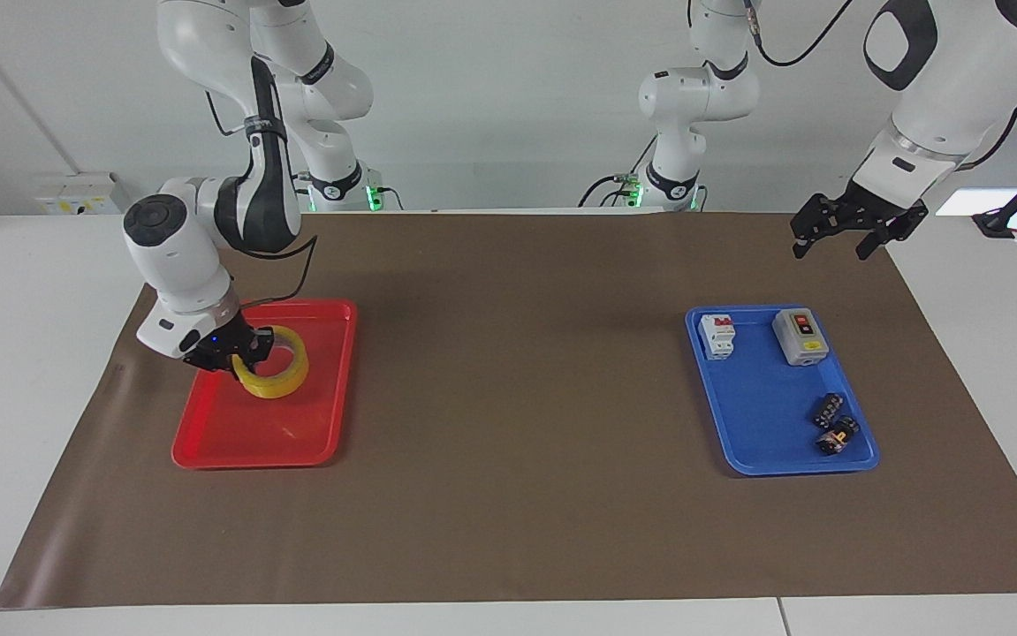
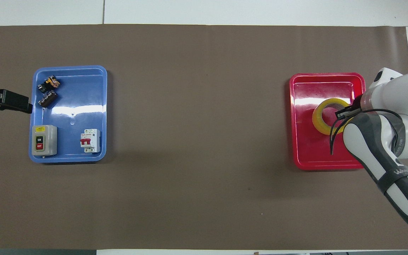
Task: Place and move tape with both arms
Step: 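Carry the tape roll with the right gripper into the red tray, then lower the tape roll into the red tray and open the right gripper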
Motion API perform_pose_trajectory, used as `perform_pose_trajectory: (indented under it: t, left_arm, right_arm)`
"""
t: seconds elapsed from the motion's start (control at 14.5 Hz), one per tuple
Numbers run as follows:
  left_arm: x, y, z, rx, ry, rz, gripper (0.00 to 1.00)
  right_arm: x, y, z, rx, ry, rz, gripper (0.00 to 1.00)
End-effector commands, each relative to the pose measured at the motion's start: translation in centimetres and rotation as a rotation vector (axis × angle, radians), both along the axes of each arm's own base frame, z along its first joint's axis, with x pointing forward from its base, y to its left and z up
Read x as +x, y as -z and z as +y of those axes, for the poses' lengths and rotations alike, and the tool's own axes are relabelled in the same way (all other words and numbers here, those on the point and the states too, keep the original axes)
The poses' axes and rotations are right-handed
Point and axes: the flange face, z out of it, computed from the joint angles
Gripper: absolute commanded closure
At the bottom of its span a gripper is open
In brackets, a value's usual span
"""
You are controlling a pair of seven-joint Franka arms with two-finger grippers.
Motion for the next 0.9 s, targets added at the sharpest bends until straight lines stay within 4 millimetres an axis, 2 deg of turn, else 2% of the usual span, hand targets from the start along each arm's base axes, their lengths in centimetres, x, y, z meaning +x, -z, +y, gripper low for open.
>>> perform_pose_trajectory:
  t: [0.0, 0.48, 0.76, 0.83]
  left_arm:
    - [-0.9, -0.2, 0.3, 0.009, 0.003, -0.011, 0.00]
    - [-0.8, -0.2, 0.1, 0.009, 0.006, -0.016, 0.00]
    - [-0.8, -0.2, 0.1, 0.009, 0.004, -0.014, 0.00]
    - [-0.8, -0.1, 0.0, 0.009, 0.007, -0.013, 0.00]
  right_arm:
    - [-1.5, -0.1, -0.3, 0.001, -0.011, -0.020, 1.00]
    - [-2.2, 3.0, -0.7, 0.009, 0.010, -0.029, 1.00]
    - [-2.1, 3.1, -0.5, 0.010, 0.010, -0.029, 1.00]
    - [-2.1, 3.1, -0.4, 0.011, 0.025, -0.032, 0.87]
